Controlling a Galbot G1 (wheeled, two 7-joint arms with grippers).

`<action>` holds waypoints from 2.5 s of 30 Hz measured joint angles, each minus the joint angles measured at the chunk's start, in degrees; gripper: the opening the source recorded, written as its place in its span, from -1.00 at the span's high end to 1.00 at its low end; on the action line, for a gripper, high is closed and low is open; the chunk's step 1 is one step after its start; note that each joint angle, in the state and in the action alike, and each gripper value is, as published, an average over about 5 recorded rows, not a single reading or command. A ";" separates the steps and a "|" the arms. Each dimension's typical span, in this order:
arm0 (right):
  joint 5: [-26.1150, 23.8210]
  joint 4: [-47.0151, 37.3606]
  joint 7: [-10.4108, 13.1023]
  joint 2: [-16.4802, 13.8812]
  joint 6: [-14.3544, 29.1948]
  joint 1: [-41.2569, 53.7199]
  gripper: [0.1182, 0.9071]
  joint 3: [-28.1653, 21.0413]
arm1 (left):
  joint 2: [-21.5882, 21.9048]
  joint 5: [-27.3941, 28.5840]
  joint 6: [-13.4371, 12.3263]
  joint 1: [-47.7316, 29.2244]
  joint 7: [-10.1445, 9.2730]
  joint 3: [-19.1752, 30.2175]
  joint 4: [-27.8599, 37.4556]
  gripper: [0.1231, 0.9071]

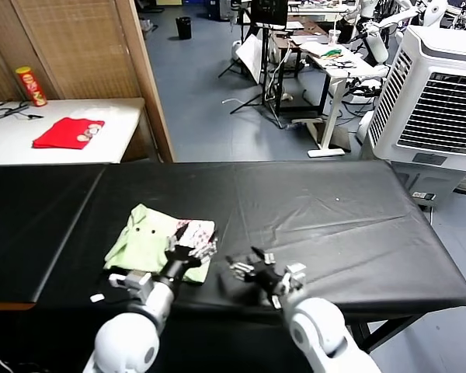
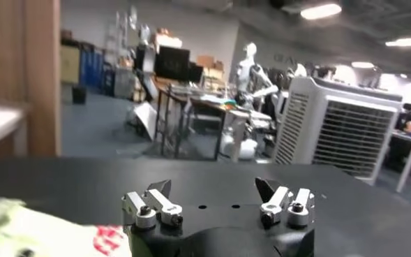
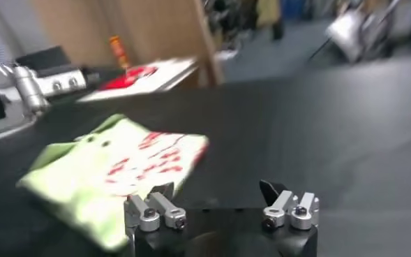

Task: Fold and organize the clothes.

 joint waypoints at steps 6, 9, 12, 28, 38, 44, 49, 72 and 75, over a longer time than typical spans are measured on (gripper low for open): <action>5.08 -5.65 3.45 1.99 -2.25 6.32 -0.68 -4.16 | 1.24 0.75 -1.96 2.95 -1.25 -2.36 -2.67 -0.72; 5.65 -7.85 3.78 2.84 -2.32 8.11 -0.47 -5.44 | 1.17 0.79 -2.41 4.43 -1.93 -3.32 -3.95 -0.72; 5.83 -9.52 3.77 3.50 -2.35 9.22 -0.06 -6.37 | 0.95 0.81 -3.26 6.00 -2.69 -4.26 -5.16 -0.72; -18.52 -6.99 -5.33 -3.54 6.11 5.70 0.86 -1.85 | 1.12 1.91 -8.14 11.40 -5.06 -7.49 -5.70 -0.72; -22.55 2.83 -0.20 -8.63 14.75 -6.52 -0.51 6.18 | 3.30 2.33 -12.78 14.38 -6.05 -7.59 -3.22 -0.72; -27.93 7.78 4.87 -7.52 26.51 -19.03 -0.72 10.77 | 5.53 2.14 -12.51 17.63 -9.14 -8.03 -4.35 -0.72; -31.66 10.45 7.93 -5.65 37.11 -30.00 -0.72 14.19 | 7.40 0.94 -12.93 22.07 -10.33 -9.41 -4.59 -0.72; -34.26 22.16 18.64 -3.66 35.07 -56.99 -0.72 16.01 | 8.04 -4.41 -8.03 38.00 -8.31 -16.34 -9.89 -0.72; -34.27 22.30 18.67 -3.65 34.97 -57.27 -0.72 16.01 | 7.85 -4.37 -7.77 38.01 -8.00 -16.37 -9.99 -0.72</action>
